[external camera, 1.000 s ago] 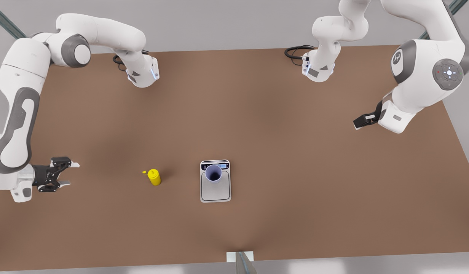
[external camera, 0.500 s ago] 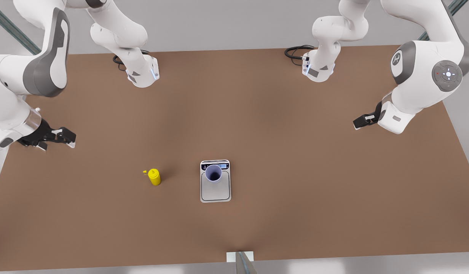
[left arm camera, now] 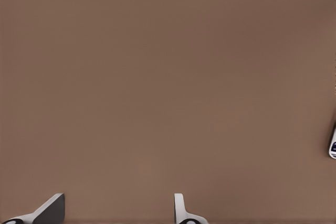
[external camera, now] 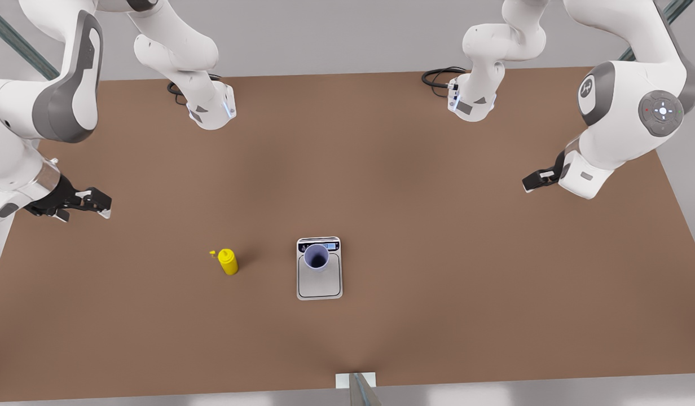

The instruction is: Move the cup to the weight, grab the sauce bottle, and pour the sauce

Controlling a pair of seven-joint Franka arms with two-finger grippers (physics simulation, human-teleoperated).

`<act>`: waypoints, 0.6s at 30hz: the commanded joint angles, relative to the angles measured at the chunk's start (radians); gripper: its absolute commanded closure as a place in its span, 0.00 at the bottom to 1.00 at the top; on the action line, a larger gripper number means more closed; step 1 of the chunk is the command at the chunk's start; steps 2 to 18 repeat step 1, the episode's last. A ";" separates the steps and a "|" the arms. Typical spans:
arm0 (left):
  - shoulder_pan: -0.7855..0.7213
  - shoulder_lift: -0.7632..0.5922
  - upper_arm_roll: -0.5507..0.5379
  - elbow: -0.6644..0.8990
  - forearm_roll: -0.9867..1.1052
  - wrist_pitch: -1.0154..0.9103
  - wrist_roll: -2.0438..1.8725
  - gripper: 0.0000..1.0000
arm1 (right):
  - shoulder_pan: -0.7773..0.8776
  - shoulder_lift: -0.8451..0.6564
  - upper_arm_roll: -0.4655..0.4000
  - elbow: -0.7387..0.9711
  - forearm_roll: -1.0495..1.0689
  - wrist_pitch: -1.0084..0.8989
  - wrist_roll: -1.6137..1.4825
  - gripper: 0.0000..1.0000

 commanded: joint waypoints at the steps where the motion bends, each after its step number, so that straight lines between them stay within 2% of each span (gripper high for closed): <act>1: 0.001 0.000 0.000 0.000 -0.001 0.000 0.000 0.00 | 0.000 0.000 0.000 -0.001 0.000 0.000 -0.002 0.00; 18: 0.001 0.000 0.000 0.000 -0.001 0.000 0.000 0.00 | 0.000 0.000 0.000 -0.001 0.000 0.000 -0.002 0.00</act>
